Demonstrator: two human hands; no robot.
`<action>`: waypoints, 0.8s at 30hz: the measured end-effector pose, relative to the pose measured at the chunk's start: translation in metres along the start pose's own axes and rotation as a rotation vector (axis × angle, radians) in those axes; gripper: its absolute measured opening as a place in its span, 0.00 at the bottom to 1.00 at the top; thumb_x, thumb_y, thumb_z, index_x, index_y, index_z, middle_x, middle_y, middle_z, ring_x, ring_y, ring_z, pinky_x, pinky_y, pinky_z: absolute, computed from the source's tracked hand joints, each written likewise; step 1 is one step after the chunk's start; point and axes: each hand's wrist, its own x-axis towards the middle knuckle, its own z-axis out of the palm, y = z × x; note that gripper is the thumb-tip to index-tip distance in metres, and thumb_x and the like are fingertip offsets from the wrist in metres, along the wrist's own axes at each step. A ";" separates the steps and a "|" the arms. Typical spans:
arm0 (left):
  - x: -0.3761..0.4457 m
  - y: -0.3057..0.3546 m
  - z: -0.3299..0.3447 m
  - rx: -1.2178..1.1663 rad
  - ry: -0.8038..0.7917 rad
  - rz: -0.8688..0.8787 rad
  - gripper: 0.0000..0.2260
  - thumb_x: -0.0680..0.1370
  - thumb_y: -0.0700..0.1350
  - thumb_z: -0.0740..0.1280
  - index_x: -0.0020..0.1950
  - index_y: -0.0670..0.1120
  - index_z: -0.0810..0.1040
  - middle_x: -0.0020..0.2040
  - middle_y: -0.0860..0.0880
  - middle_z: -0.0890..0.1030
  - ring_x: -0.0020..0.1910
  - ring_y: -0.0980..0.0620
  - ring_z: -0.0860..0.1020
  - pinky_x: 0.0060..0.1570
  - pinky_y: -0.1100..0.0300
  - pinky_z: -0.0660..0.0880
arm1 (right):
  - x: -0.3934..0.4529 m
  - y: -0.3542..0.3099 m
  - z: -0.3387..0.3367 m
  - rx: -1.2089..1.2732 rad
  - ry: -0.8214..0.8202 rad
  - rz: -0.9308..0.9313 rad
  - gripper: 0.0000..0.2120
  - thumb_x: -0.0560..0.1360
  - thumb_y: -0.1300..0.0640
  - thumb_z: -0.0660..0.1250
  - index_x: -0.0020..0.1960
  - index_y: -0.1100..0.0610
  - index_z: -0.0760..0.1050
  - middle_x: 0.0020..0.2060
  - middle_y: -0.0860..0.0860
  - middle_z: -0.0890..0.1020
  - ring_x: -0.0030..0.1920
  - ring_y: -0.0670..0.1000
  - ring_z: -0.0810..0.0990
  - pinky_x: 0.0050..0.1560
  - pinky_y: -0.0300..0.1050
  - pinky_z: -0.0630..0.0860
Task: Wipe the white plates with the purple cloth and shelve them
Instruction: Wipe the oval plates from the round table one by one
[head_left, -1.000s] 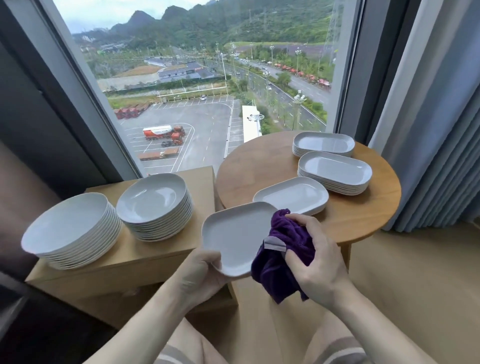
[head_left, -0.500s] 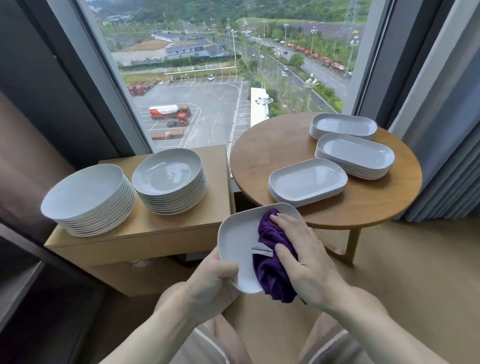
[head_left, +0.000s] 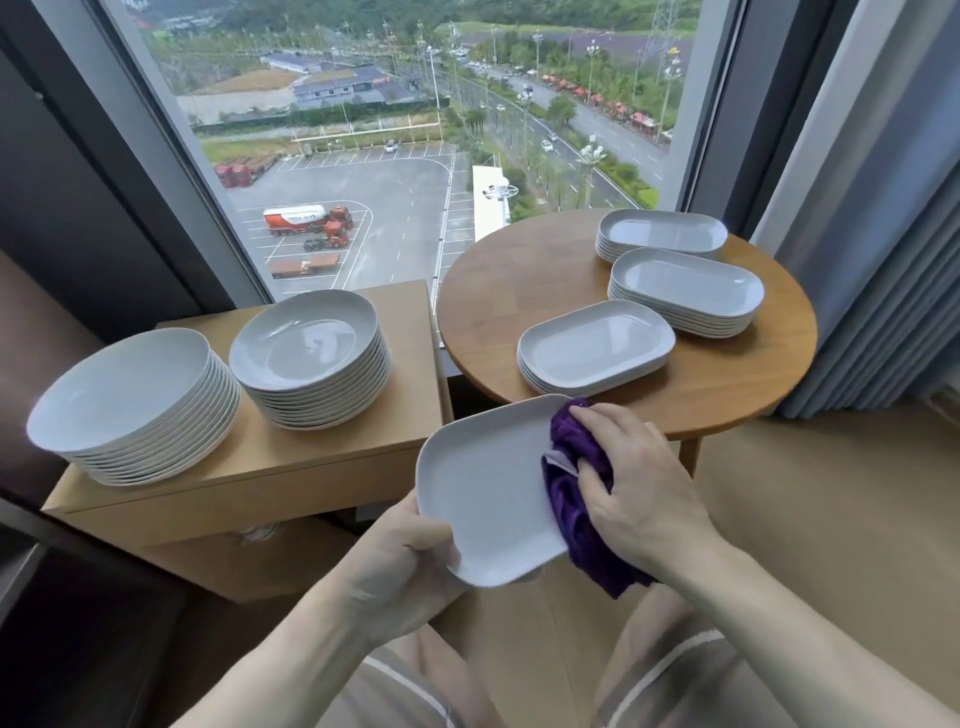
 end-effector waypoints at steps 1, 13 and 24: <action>0.000 -0.001 0.002 0.013 -0.028 -0.006 0.41 0.63 0.26 0.57 0.77 0.42 0.70 0.72 0.32 0.74 0.70 0.23 0.70 0.66 0.21 0.66 | 0.001 0.001 -0.001 -0.007 0.023 0.011 0.26 0.76 0.50 0.59 0.73 0.53 0.72 0.69 0.48 0.75 0.60 0.55 0.74 0.65 0.53 0.72; -0.001 -0.009 0.021 -0.012 -0.128 -0.039 0.35 0.73 0.31 0.69 0.80 0.42 0.65 0.65 0.35 0.79 0.62 0.35 0.79 0.59 0.43 0.79 | -0.029 -0.042 0.021 0.164 0.013 -0.270 0.27 0.76 0.52 0.66 0.74 0.55 0.73 0.70 0.49 0.77 0.65 0.51 0.76 0.68 0.50 0.74; 0.001 -0.004 0.036 -0.187 0.260 -0.052 0.26 0.83 0.60 0.61 0.61 0.38 0.80 0.42 0.38 0.85 0.34 0.46 0.86 0.28 0.60 0.80 | -0.039 -0.058 0.017 0.290 -0.242 -0.265 0.29 0.70 0.53 0.71 0.68 0.39 0.68 0.59 0.40 0.79 0.62 0.43 0.77 0.62 0.46 0.76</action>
